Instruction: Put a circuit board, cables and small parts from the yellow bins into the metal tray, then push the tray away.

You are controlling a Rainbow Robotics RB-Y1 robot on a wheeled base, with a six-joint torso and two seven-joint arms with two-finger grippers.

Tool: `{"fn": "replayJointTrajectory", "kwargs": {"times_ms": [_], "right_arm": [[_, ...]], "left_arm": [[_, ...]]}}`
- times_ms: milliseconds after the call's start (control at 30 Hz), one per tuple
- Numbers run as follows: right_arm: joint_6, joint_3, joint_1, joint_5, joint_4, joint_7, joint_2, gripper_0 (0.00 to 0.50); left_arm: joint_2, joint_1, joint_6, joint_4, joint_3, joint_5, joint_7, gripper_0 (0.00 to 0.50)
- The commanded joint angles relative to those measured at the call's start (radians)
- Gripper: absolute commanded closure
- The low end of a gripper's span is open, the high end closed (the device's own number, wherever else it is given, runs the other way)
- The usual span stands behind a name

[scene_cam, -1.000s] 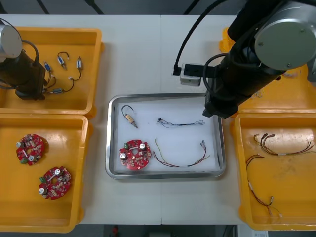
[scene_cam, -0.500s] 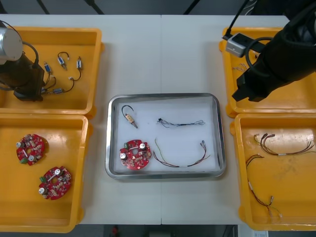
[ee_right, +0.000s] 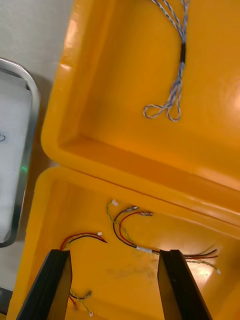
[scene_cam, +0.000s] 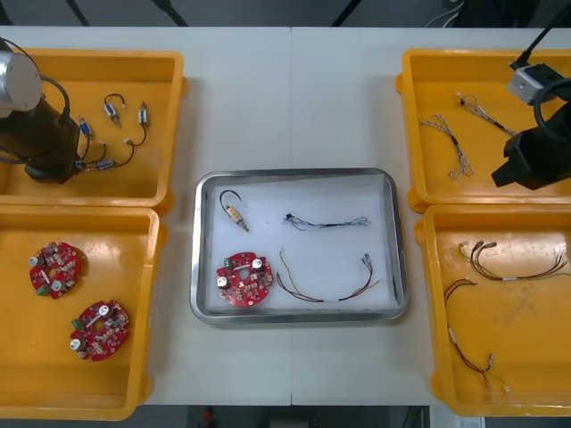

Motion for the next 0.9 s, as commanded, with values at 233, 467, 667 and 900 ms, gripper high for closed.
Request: {"fn": "replayJointTrajectory", "kwargs": {"times_ms": [233, 467, 667, 900], "right_arm": [[0.009, -0.249, 0.213, 0.012, -0.033, -0.074, -0.061, 0.000], [0.006, -0.339, 0.305, 0.012, -0.027, -0.066, -0.061, 0.000], [0.001, -0.353, 0.323, 0.004, -0.001, -0.063, -0.060, 0.000], [-0.022, -0.353, 0.323, 0.003, 0.045, -0.063, -0.061, 0.000]], "left_arm": [[-0.009, 0.021, -0.008, -0.021, 0.008, -0.022, 0.029, 0.500], [0.017, 0.007, 0.005, -0.046, 0.008, -0.036, 0.024, 0.500], [0.046, -0.013, 0.058, -0.079, 0.021, -0.042, 0.010, 0.500], [0.095, -0.038, 0.130, -0.142, 0.022, -0.045, -0.009, 0.500]]}}
